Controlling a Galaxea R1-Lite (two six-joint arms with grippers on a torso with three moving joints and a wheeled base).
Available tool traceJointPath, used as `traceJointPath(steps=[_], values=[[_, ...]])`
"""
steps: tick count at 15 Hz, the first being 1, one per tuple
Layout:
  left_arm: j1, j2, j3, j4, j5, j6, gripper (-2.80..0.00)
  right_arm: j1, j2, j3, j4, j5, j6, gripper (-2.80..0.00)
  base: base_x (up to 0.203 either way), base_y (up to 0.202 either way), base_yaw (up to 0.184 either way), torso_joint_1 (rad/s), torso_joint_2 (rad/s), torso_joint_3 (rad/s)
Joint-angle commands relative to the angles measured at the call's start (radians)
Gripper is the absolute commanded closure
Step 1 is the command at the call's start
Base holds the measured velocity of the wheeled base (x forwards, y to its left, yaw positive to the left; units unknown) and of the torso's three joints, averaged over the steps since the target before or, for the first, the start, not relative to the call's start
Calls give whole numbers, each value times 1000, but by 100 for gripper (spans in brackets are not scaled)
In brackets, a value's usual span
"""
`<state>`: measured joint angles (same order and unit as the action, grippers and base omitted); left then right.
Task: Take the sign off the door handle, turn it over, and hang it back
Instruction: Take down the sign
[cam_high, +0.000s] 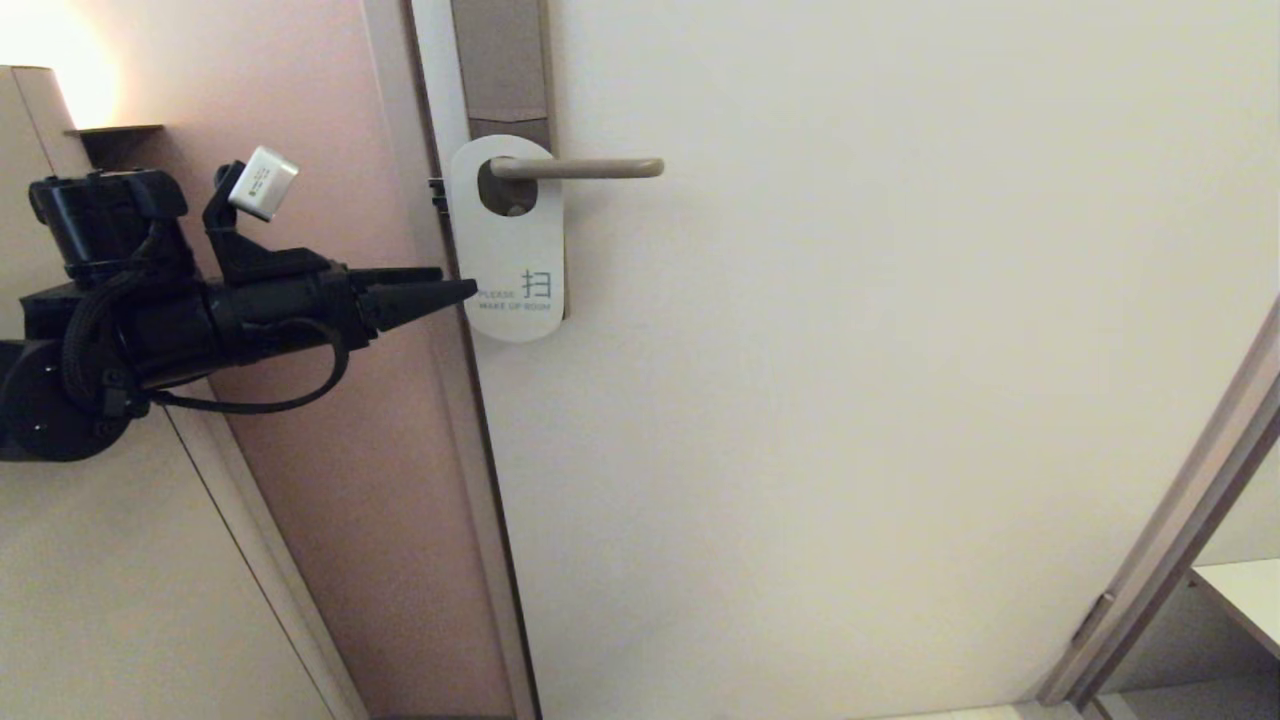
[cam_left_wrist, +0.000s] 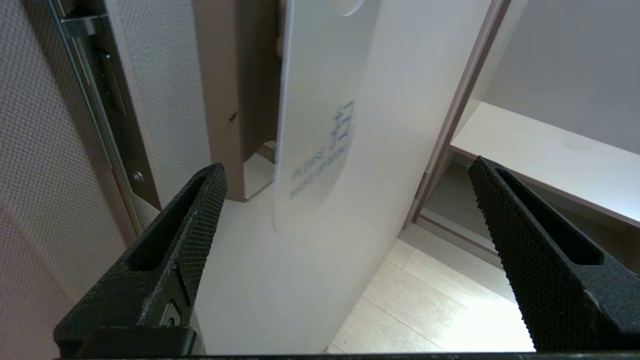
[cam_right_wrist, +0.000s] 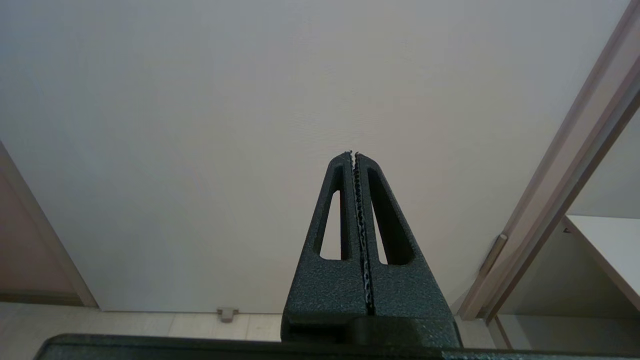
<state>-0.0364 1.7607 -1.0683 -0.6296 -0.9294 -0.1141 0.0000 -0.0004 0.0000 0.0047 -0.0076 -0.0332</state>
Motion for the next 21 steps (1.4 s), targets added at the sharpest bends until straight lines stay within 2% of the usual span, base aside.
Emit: traceJointPath(steps=[1,21], values=[[-5,24,-16,-4,-5,-2,-280,0,0,0,0,0,-1,0,0,0,0,0,0,0],[-135,37,-75,-4,-6,-1,-280,0,0,0,0,0,-1,0,0,0,0,0,0,0]])
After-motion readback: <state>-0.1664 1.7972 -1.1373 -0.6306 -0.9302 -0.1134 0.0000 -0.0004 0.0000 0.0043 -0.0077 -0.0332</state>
